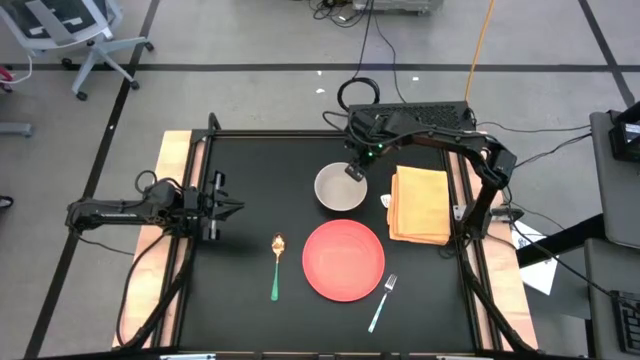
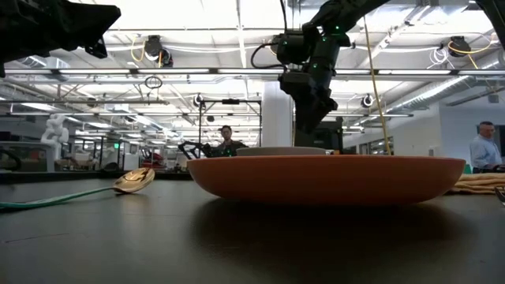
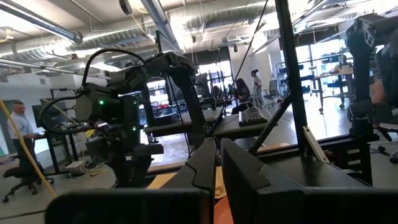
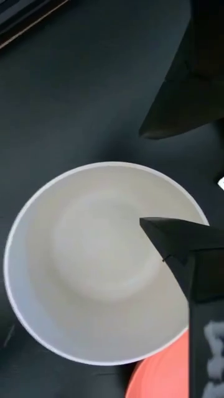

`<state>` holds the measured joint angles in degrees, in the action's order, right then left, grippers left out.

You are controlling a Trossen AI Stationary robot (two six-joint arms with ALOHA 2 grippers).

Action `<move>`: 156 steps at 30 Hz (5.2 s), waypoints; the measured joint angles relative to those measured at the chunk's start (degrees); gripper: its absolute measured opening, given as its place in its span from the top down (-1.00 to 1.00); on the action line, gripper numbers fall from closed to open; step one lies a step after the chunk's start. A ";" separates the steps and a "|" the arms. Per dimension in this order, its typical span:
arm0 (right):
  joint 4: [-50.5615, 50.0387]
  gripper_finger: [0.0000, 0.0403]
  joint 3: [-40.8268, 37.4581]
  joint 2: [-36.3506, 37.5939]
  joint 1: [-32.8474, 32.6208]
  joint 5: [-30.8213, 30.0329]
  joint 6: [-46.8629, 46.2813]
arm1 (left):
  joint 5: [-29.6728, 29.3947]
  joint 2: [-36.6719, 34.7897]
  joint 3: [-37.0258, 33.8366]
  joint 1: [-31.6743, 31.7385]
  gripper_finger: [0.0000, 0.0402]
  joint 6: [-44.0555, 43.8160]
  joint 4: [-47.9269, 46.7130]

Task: Set table place
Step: Put the white bowl on the orange plate

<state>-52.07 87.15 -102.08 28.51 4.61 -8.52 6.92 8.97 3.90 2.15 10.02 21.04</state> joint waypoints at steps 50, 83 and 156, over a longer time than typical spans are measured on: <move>3.14 0.82 0.00 -10.29 1.12 -0.43 4.71 | 0.02 0.00 -0.02 0.00 0.85 0.22 -1.96; -6.22 1.00 5.86 -4.22 4.08 4.91 9.08 | 0.02 0.02 -0.02 0.02 0.85 -0.07 -1.70; -6.41 1.00 5.88 -4.48 -22.51 14.63 0.21 | 0.02 0.02 -0.02 0.02 0.85 -2.62 -1.50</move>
<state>-58.48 93.03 -106.56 6.00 19.24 -8.32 6.94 8.99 3.88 2.17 7.40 19.54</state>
